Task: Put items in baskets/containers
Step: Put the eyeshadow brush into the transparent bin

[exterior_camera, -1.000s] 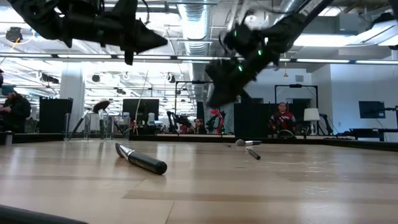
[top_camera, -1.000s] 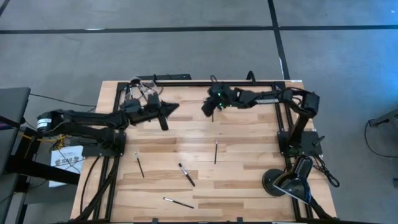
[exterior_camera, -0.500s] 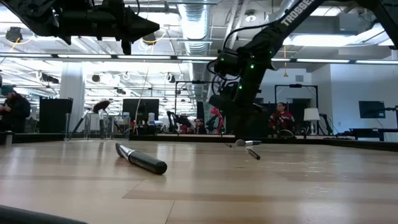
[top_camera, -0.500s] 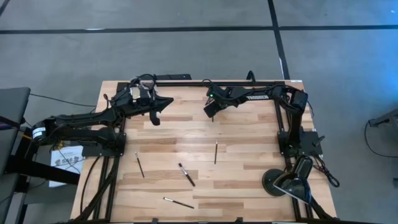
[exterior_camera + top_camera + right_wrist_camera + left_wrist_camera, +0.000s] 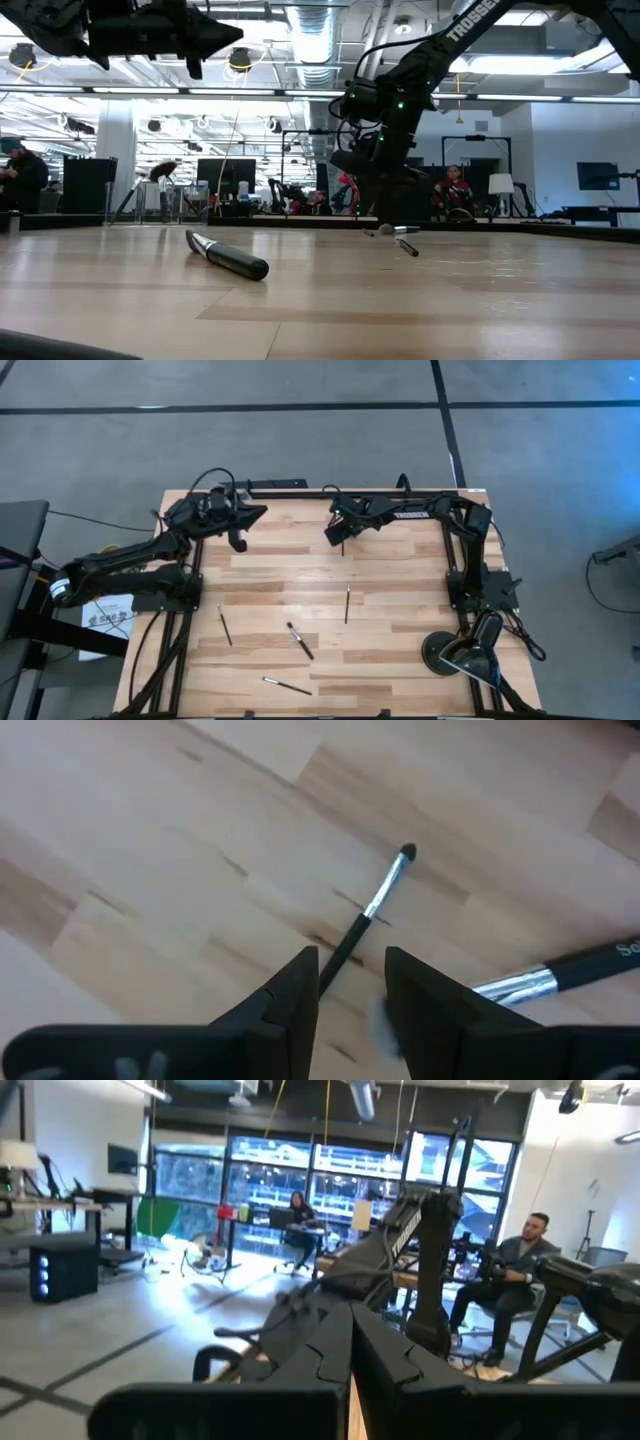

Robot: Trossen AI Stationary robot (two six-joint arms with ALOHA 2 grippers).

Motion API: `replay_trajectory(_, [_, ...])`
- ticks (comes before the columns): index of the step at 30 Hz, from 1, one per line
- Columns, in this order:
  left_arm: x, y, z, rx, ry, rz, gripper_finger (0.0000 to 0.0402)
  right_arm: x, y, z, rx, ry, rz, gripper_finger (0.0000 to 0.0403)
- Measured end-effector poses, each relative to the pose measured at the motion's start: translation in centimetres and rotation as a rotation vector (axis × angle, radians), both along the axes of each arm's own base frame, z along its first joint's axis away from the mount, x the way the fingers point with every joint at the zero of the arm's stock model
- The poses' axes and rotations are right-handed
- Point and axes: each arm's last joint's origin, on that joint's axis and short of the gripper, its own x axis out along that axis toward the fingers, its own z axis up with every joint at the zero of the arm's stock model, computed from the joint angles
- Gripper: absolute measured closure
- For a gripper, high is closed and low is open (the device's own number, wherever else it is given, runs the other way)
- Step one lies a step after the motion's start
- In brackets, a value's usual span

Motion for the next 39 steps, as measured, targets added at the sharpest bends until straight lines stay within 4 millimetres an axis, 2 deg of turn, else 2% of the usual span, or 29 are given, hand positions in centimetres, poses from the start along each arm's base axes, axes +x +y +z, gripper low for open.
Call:
replay_trajectory(9, [-1.8, 0.3, 1.3, 0.053, -0.066, 0.05, 0.0396, 0.4, 0.2, 0.0, -0.012, -0.03, -0.007, 0.0295])
replay_trajectory(16, [-2.0, 0.5, 1.4, 0.061, -0.073, 0.057, 0.0396, 1.2, 0.2, -3.1, 0.006, 0.016, -0.001, 0.0295])
replay_trajectory(24, [-1.9, 0.4, 1.4, 0.072, -0.065, 0.008, 0.0396, 1.5, 0.7, -4.4, 0.016, 0.067, 0.006, 0.0299])
replay_trajectory(29, [-1.9, 0.4, 1.4, 0.072, -0.064, 0.008, 0.0396, 1.7, 1.8, -4.6, 0.007, 0.1, 0.061, 0.0325])
replay_trajectory(36, [-1.9, 0.4, 1.3, 0.07, -0.062, 0.009, 0.0396, 2.0, 3.4, -4.6, 0.001, 0.151, 0.153, 0.0387])
replay_trajectory(39, [-1.9, 0.4, 1.3, 0.066, -0.057, 0.009, 0.0396, 1.9, 3.8, -4.5, 0.007, 0.17, 0.19, 0.0395])
